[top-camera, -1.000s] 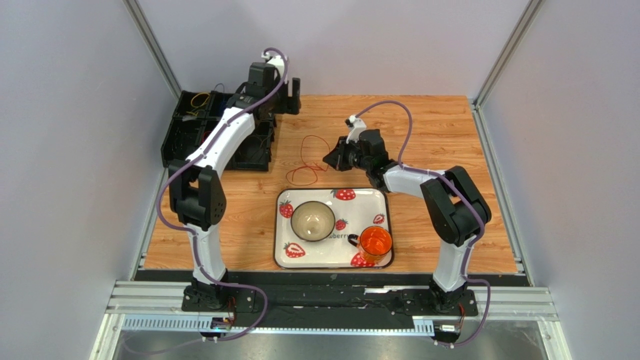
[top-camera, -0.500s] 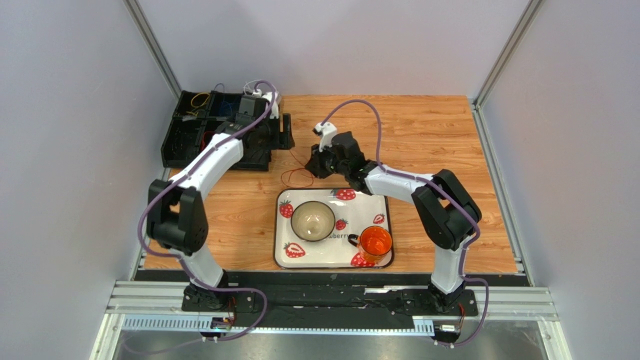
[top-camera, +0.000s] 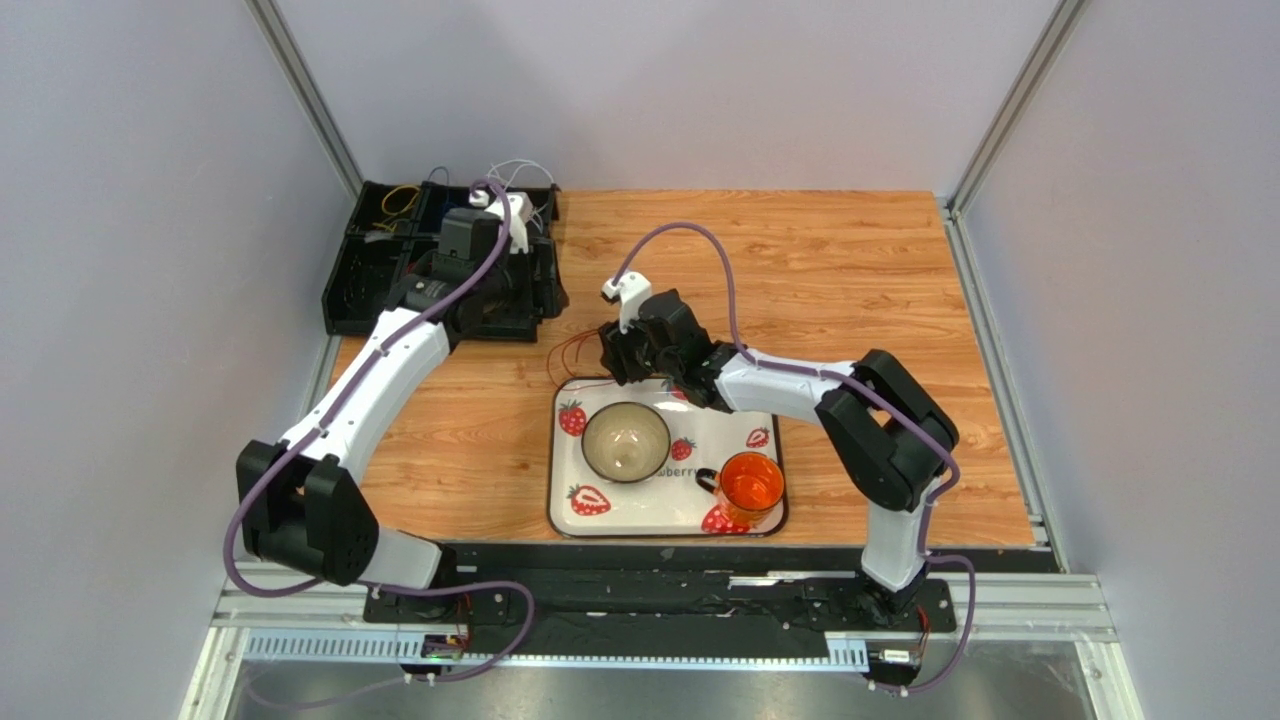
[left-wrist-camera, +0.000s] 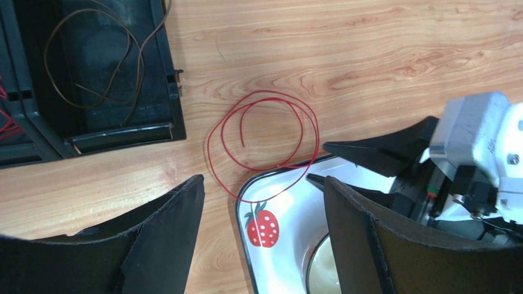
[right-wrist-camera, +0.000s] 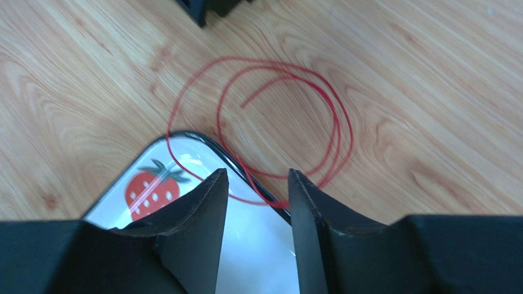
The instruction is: Untangle the cables
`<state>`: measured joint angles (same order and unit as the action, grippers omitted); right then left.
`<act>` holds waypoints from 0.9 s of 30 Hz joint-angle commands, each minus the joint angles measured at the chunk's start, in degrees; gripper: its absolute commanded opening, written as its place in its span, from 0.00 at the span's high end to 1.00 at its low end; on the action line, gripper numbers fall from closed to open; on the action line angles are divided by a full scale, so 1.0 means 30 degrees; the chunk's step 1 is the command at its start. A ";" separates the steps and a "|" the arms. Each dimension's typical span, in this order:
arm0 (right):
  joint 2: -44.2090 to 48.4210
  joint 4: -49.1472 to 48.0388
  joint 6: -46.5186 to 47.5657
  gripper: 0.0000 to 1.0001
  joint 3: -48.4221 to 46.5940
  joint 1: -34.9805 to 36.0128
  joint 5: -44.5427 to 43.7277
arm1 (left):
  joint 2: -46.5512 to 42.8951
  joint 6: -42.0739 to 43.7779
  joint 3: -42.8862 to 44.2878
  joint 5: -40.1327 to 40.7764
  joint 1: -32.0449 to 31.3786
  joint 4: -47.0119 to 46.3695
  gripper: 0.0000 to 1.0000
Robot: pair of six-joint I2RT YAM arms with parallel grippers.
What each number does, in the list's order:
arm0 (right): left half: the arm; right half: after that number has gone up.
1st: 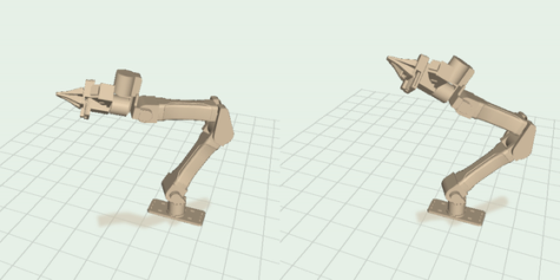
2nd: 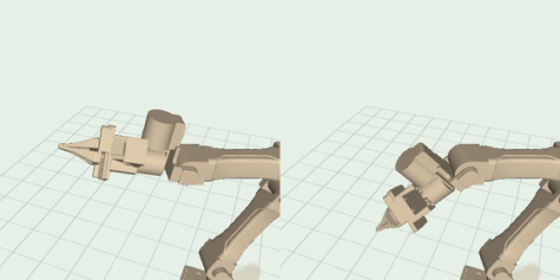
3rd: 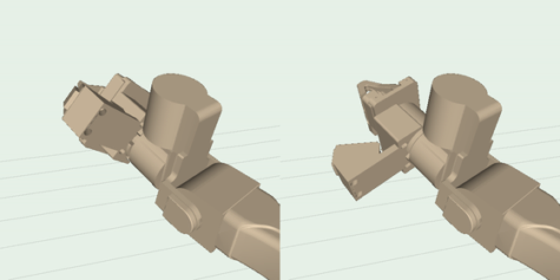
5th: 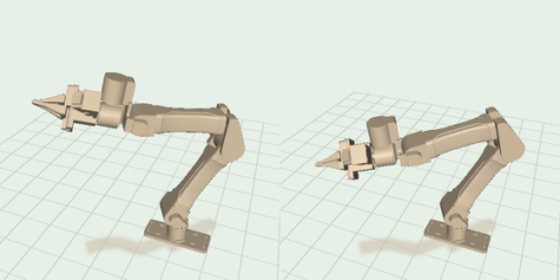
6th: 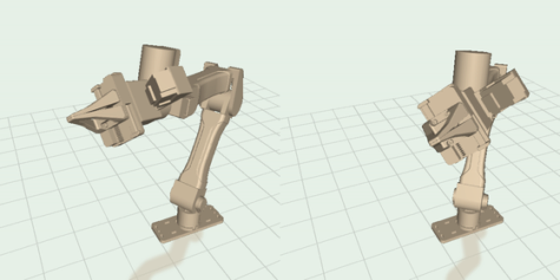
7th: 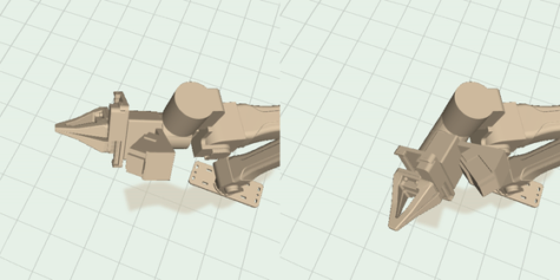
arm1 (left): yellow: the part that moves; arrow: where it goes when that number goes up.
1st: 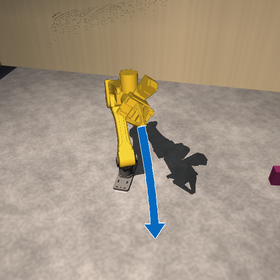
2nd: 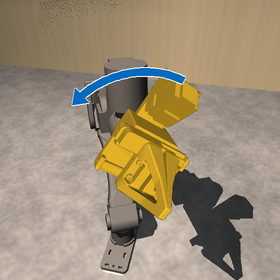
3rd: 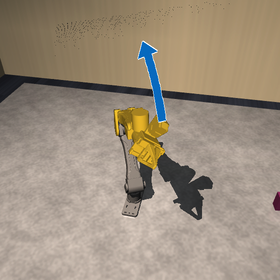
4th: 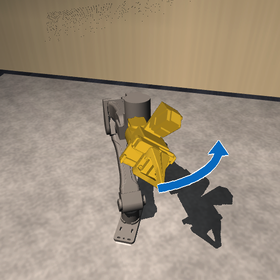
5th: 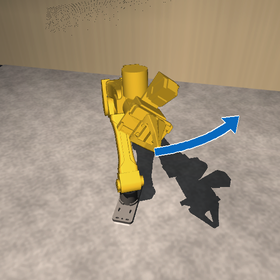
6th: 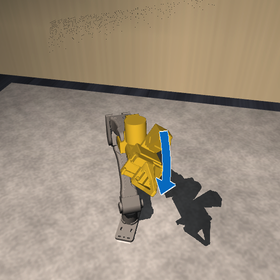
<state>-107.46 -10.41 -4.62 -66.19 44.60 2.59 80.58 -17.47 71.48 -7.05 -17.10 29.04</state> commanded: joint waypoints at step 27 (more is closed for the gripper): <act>0.1542 -0.1359 -0.7832 0.59 0.1791 -0.6661 -0.1715 | 1.2514 0.5443 0.8219 0.3170 -0.2063 0.3151 0.13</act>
<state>-103.68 -10.11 -24.36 -61.60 26.13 -6.70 115.50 -4.56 91.92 0.95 -23.20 36.67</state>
